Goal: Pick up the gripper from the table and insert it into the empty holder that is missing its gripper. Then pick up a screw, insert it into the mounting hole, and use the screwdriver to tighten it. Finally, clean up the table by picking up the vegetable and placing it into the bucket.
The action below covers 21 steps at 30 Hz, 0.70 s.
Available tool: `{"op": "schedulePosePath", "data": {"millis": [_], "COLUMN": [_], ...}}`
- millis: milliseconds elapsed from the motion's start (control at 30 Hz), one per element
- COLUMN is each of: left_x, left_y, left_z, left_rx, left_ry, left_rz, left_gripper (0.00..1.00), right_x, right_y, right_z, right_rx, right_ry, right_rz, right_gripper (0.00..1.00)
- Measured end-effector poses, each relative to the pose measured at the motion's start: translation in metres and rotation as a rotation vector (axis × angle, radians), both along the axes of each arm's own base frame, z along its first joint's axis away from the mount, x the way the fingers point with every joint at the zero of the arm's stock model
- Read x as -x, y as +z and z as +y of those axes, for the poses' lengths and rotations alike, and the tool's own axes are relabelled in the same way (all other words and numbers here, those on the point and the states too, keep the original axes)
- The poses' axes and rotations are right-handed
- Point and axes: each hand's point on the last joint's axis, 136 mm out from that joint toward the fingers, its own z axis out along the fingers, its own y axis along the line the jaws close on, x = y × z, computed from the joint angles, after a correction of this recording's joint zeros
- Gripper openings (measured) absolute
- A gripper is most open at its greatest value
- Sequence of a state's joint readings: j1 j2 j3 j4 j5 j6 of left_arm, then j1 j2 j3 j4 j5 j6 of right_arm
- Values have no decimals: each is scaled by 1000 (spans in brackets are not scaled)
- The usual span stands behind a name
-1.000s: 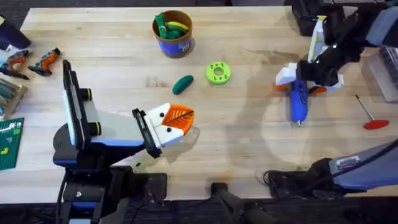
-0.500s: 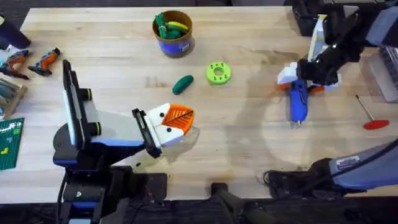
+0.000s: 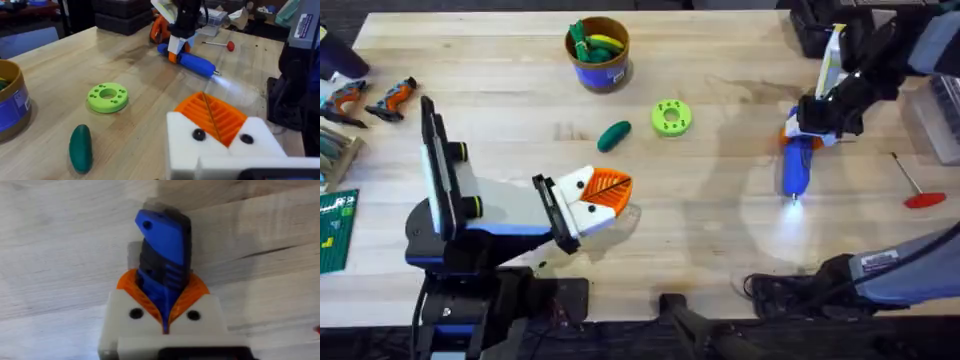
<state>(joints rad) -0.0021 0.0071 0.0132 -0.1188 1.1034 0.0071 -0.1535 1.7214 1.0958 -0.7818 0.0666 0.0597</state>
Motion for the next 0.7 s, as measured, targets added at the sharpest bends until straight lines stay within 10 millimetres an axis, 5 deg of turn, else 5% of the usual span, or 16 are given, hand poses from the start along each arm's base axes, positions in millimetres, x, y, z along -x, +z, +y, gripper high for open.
{"op": "schedulePosePath", "data": {"millis": [400, 533, 700], "left_x": [0, 0, 0], "left_y": [0, 0, 0], "left_z": [0, 0, 0], "left_rx": [0, 0, 0], "left_ry": [0, 0, 0], "left_rz": [0, 0, 0], "left_gripper": [4, 4, 4], "right_x": [-1, -29, -61], "right_y": [16, 44, 105], "right_z": [9, 20, 43], "right_rx": [-3, 8, 19], "right_ry": [28, 70, 126], "right_rz": [23, -67, -256], "right_gripper": [28, 28, 28]}}
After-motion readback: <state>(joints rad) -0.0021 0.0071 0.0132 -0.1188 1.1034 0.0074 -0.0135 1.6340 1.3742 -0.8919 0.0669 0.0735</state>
